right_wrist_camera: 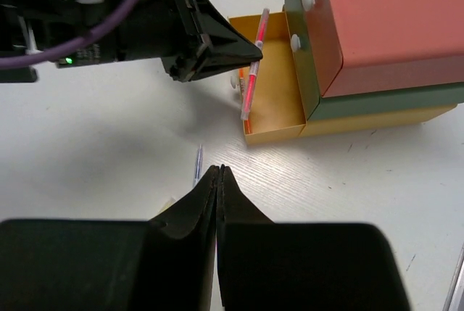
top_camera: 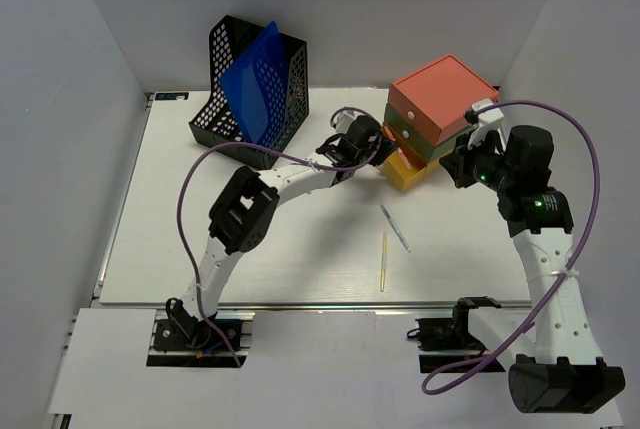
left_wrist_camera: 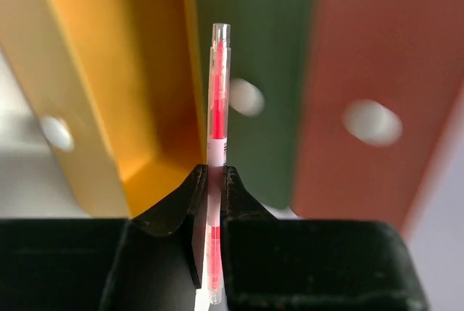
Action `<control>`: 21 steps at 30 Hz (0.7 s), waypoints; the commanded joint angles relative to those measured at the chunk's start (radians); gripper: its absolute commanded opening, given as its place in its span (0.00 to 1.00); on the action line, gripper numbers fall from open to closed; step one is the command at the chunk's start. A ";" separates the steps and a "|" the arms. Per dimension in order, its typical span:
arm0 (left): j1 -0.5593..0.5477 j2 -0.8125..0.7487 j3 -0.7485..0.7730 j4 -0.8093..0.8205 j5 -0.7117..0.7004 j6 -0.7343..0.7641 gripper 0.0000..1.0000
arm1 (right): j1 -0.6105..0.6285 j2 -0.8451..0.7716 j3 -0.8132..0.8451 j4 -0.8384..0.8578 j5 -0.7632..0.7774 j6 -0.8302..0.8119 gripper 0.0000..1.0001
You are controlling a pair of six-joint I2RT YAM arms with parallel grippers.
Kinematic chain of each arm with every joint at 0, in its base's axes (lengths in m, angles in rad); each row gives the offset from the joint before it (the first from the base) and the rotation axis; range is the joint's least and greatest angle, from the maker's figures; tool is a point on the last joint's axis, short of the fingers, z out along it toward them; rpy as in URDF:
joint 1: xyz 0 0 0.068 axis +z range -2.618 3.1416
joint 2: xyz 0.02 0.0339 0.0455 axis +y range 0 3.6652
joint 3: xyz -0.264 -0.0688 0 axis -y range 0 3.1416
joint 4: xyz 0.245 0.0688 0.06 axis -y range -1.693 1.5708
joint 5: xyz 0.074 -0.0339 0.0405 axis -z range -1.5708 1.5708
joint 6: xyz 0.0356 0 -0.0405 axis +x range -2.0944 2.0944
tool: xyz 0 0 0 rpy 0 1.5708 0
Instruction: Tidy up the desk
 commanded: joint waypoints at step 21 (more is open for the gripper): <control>0.034 0.065 0.090 0.198 0.090 0.037 0.54 | -0.011 0.026 0.002 -0.097 -0.233 -0.146 0.19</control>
